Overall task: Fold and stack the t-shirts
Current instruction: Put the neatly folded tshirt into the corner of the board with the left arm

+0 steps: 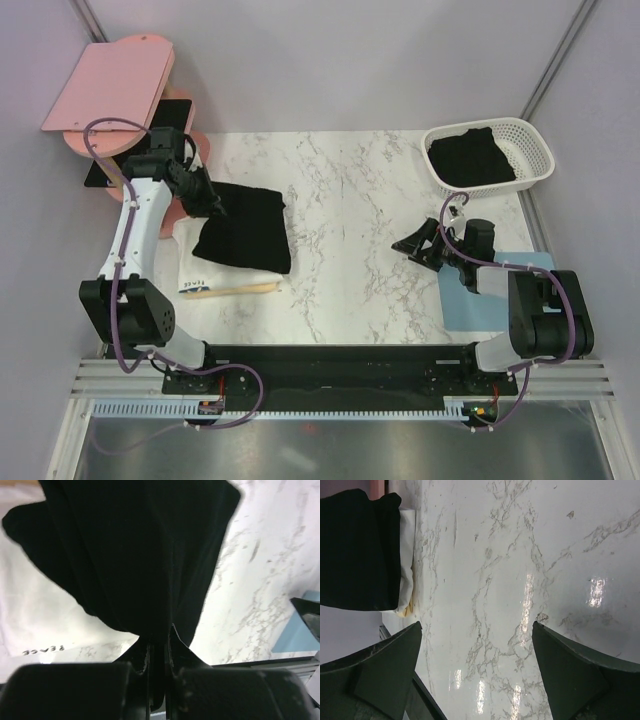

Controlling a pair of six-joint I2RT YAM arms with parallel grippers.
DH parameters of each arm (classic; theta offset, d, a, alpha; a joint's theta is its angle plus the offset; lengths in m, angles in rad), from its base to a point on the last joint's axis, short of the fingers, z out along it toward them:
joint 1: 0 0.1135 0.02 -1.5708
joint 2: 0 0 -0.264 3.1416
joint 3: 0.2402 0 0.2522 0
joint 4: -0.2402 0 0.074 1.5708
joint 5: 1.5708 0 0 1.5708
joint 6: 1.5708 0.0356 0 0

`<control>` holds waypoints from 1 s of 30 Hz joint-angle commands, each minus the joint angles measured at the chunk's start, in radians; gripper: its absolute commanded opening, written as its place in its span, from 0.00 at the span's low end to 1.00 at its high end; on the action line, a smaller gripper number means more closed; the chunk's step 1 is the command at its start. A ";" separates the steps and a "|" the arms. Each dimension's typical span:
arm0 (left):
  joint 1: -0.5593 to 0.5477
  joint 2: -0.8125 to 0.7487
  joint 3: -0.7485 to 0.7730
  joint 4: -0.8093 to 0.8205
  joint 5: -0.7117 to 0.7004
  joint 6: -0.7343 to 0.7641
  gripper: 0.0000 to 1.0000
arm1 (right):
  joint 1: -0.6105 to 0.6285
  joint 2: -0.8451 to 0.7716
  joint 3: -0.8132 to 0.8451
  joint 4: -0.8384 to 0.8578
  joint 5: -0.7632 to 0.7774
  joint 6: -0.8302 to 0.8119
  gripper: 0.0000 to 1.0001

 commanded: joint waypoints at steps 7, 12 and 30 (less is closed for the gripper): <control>0.129 -0.025 -0.223 0.008 -0.006 0.124 0.02 | -0.002 0.047 -0.007 0.090 -0.034 0.014 0.98; 0.132 -0.020 -0.212 -0.007 -0.133 0.115 0.02 | -0.001 0.054 -0.004 0.078 -0.033 0.002 0.98; 0.088 -0.123 -0.106 -0.032 -0.229 0.100 1.00 | -0.001 0.111 -0.014 0.113 -0.033 0.006 0.98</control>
